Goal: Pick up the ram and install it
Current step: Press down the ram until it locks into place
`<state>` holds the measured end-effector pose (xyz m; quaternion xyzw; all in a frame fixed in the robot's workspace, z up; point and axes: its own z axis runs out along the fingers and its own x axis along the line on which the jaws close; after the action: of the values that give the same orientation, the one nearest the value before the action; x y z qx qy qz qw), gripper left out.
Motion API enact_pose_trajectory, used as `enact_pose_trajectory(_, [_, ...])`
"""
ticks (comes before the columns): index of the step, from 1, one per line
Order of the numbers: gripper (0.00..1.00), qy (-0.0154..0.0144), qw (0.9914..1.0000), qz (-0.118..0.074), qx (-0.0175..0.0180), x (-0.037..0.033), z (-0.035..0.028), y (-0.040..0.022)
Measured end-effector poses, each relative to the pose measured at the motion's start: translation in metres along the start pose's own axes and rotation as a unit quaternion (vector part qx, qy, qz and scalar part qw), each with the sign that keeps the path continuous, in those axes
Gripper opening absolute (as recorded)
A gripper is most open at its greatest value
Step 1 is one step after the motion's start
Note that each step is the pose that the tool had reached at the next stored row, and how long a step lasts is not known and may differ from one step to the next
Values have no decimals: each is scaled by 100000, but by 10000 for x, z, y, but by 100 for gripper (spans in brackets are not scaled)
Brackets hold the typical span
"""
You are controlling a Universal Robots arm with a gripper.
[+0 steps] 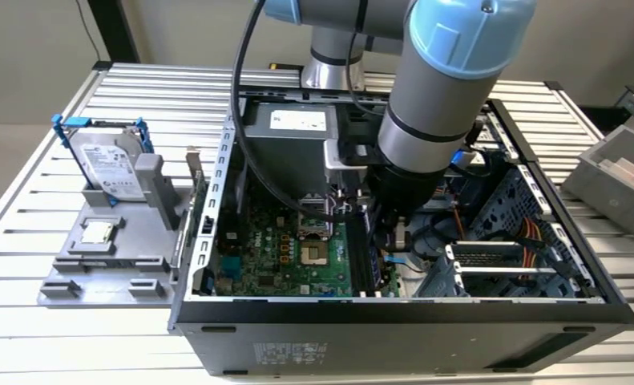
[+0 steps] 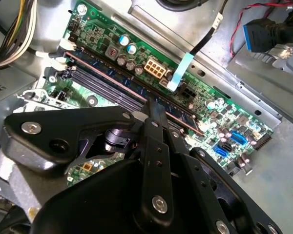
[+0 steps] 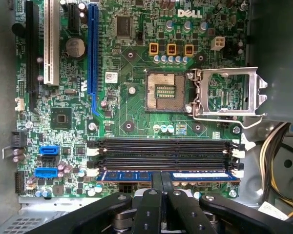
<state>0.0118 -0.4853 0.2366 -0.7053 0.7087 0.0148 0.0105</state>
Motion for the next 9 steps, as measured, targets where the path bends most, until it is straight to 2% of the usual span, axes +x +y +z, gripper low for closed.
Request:
enact_pose_trajectory(4, [0,30,100000,0,5,2,60,-1])
enact_pose_trajectory(9, [0,32,100000,2,-7,2,78,-1])
